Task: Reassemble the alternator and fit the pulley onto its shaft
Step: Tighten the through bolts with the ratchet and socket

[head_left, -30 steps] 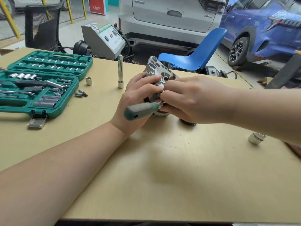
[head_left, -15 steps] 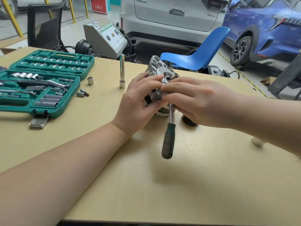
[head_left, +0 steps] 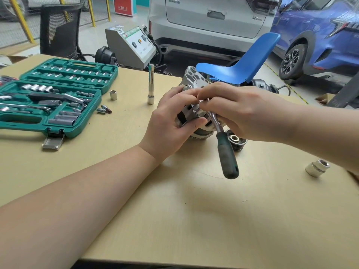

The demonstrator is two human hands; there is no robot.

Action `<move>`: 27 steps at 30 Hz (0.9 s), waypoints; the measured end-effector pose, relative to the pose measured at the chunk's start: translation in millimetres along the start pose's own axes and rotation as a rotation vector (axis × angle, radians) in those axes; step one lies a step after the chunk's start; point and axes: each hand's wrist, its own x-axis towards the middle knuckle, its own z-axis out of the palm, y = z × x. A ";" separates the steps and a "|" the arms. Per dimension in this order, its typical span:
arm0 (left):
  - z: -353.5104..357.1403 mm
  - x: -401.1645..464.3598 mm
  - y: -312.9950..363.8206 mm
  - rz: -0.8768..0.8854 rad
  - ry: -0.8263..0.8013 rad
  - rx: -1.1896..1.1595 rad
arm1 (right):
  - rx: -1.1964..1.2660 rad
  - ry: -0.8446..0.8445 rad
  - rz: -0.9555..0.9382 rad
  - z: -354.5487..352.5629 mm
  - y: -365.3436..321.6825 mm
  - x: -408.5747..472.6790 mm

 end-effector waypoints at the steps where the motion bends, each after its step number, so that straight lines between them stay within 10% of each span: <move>1: 0.1 -0.1 0.2 0.007 0.007 -0.008 | 0.001 0.007 -0.015 -0.2 0.7 0.2; 18: 1.5 2.0 -13.1 0.130 0.023 0.041 | -0.081 -0.041 0.047 -14.5 -8.2 11.5; 27: 0.4 5.2 -7.2 0.164 0.036 0.054 | 0.221 -0.012 0.673 -10.2 -18.1 42.1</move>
